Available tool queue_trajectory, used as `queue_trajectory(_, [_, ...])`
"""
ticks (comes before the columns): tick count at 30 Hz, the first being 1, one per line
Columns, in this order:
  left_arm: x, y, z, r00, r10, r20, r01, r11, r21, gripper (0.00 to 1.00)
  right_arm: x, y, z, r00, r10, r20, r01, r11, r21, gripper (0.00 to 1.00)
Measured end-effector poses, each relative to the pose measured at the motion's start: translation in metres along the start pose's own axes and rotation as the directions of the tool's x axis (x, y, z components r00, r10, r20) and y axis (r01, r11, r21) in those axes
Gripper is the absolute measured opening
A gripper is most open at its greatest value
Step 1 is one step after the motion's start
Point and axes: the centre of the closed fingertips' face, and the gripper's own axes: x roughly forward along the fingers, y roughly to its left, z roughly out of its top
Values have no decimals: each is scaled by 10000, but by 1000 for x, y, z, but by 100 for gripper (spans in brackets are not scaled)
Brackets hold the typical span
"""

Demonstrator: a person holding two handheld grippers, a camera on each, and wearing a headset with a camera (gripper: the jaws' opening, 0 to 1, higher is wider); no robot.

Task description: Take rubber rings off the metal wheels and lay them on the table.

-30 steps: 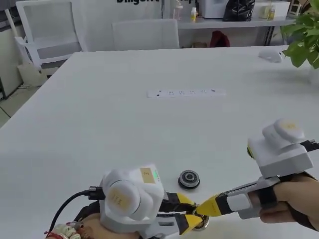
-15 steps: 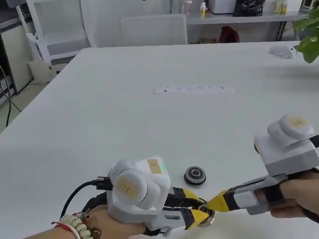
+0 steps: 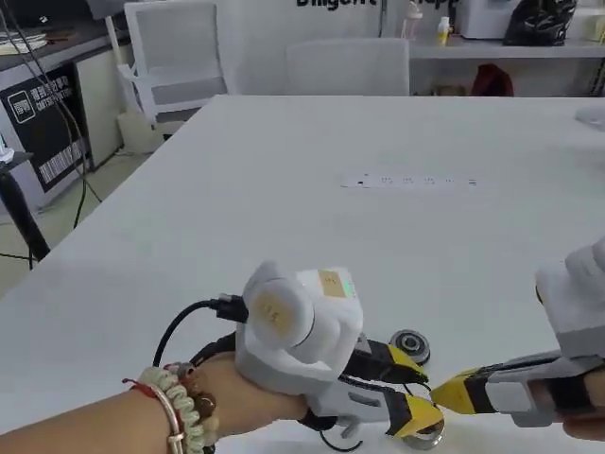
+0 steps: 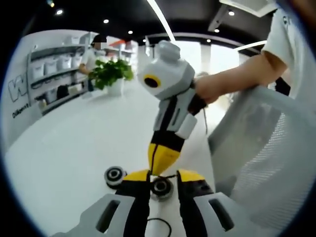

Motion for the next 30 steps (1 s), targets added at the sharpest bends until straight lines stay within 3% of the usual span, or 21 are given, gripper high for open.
queue_trajectory(2, [-6, -3, 2, 9994, -232, -246, 226, 9994, -268, 27, -1, 1, 0, 10000, -21, -21, 21, 9997, -241, 0])
queue_trajectory(6, [-27, -3, 18, 10000, -57, 15, 57, 9999, 162, 37, -8, -2, 7, 9993, -96, 373, 101, 9999, -128, 0])
queue_trajectory(10, [-47, -3, 34, 9993, 188, 332, -196, 9995, 228, 40, -14, -5, 10, 9979, -296, 576, 297, 9996, -14, 0])
queue_trajectory(14, [-65, -8, 43, 9982, 341, 488, -366, 9980, 513, 47, -19, 1, 19, 9947, -208, 1007, 206, 9998, 32, 0])
queue_trajectory(18, [-82, -14, 40, 9982, 527, 270, -551, 9939, 955, 51, -26, 6, 29, 9885, -150, 1502, 160, 9999, -54, 0])
queue_trajectory(22, [-98, -18, 33, 9966, 803, 181, -818, 9915, 1010, 51, -31, 9, 35, 9825, -61, 1863, 56, 10000, 30, 0])
queue_trajectory(30, [-119, -20, 17, 9901, 1394, 173, -1401, 9892, 426, 56, -39, 15, 47, 9685, 165, 2483, -190, 9998, 76, 0])
